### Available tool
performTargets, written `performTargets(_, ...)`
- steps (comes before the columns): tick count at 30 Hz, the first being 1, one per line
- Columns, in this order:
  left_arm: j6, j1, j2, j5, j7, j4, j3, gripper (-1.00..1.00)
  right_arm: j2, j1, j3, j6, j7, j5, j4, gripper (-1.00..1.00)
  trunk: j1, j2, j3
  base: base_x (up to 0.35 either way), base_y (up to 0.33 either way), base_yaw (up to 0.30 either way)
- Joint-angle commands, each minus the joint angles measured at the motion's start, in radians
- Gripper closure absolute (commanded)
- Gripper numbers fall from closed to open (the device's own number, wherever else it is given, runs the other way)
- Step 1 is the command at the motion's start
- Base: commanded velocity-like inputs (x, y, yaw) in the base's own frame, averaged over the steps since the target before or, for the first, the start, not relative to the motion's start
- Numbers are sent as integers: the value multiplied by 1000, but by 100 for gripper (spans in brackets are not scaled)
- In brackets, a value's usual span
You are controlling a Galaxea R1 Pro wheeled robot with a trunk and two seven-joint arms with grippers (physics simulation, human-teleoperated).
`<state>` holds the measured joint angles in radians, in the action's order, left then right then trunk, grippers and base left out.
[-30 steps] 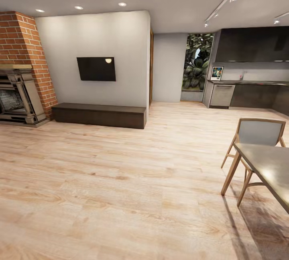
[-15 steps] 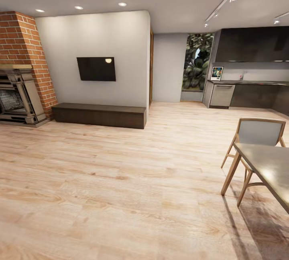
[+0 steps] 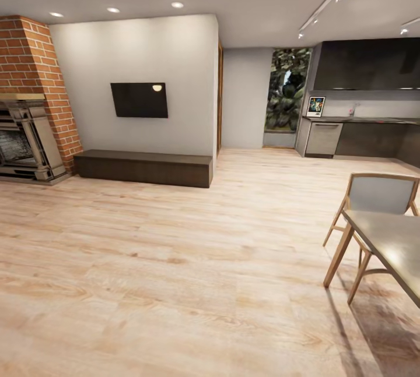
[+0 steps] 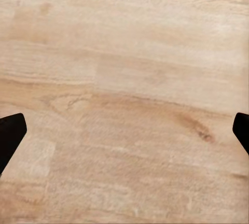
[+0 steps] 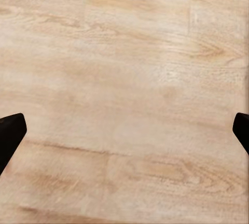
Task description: Pick up the poster from the kitchen countertop and hang it on one of the wall nails in the kitchen.
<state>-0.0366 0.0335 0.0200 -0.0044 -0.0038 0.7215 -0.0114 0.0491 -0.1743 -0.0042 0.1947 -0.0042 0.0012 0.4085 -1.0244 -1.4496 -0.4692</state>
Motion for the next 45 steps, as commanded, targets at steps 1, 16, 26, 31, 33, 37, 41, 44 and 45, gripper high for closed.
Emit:
performTargets(1,-2,0,0,0,0,0,-1,-100,0,-1,0,3,0,0,-3,-100,-1,0,-1,322,0,0)
performTargets(16,-2,0,1,-2,-1,-4,-1,-100,2,-1,-2,5,-1,2,-60,-100,-1,0,-1,331,0,0)
performTargets(26,-2,0,1,-2,-1,-5,-1,-100,0,-1,0,5,-1,1,-63,-100,-1,0,-1,332,0,-17)
performTargets(31,-2,0,1,-2,-1,-5,-1,-100,0,-1,0,5,0,0,-63,-100,-1,0,1,332,-18,-222)
performTargets(33,-2,0,1,-2,-1,-5,-1,-100,0,-1,0,5,0,0,-63,-100,-1,0,2,332,-66,-293)
performTargets(37,-2,0,1,-2,-1,-5,-1,-100,0,-1,0,5,0,0,-63,-100,-1,0,4,332,-76,-297)
performTargets(41,-2,0,1,-2,-1,-5,-1,-100,0,-1,0,5,0,0,-63,-100,-1,0,7,332,-91,-299)
performTargets(44,-1,0,1,-2,-1,-5,-1,-100,0,-1,0,5,0,0,-63,-100,-1,0,9,332,-105,-300)
performTargets(45,-1,0,1,-2,-1,-5,-1,-100,0,-1,1,5,0,0,-63,-100,-1,0,10,332,-112,-300)
